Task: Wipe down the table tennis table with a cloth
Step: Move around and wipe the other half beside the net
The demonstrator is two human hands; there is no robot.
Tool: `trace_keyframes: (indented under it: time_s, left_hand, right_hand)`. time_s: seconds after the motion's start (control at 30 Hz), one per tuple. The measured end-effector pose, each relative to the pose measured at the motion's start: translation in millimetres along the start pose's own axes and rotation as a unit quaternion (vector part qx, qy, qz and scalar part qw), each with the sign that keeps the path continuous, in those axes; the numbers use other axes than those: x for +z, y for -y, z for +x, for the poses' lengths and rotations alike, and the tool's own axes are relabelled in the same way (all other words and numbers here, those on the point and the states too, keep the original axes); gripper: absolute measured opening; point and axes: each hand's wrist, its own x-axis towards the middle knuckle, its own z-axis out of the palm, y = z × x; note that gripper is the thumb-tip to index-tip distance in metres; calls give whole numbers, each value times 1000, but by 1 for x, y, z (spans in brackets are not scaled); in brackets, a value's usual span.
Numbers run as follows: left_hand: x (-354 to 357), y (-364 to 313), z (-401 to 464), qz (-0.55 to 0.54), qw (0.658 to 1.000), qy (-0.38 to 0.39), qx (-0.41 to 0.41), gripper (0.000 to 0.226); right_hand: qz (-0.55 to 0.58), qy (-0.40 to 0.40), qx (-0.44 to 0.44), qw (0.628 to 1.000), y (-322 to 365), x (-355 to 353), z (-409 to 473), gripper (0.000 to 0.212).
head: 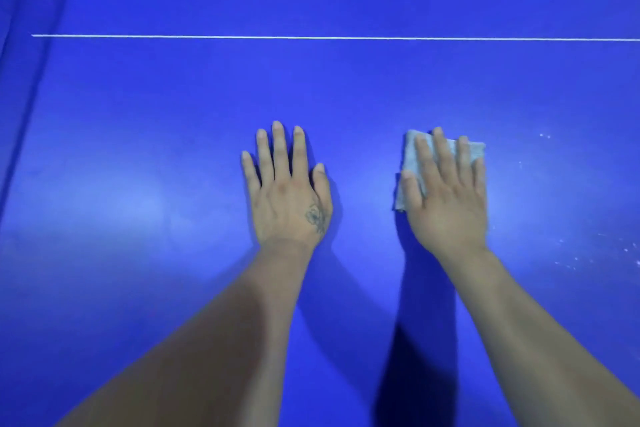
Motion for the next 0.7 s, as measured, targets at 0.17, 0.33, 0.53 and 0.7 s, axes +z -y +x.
trace_keyframes:
  time_s: [0.17, 0.33, 0.53, 0.7]
  left_hand:
    - [8, 2, 2, 20, 1000, 4, -18, 68]
    - [8, -1, 4, 17, 1000, 4, -17, 67]
    - [9, 1, 6, 10, 1000, 9, -18, 65]
    - [12, 2, 5, 9, 1000, -1, -15, 64]
  right_hand:
    - [31, 19, 80, 996, -13, -3, 72, 66]
    - [39, 17, 88, 995, 30, -1, 153, 66]
    - [25, 32, -32, 999, 104, 5, 186, 66]
    - [48, 2, -148, 988, 96, 12, 109, 62]
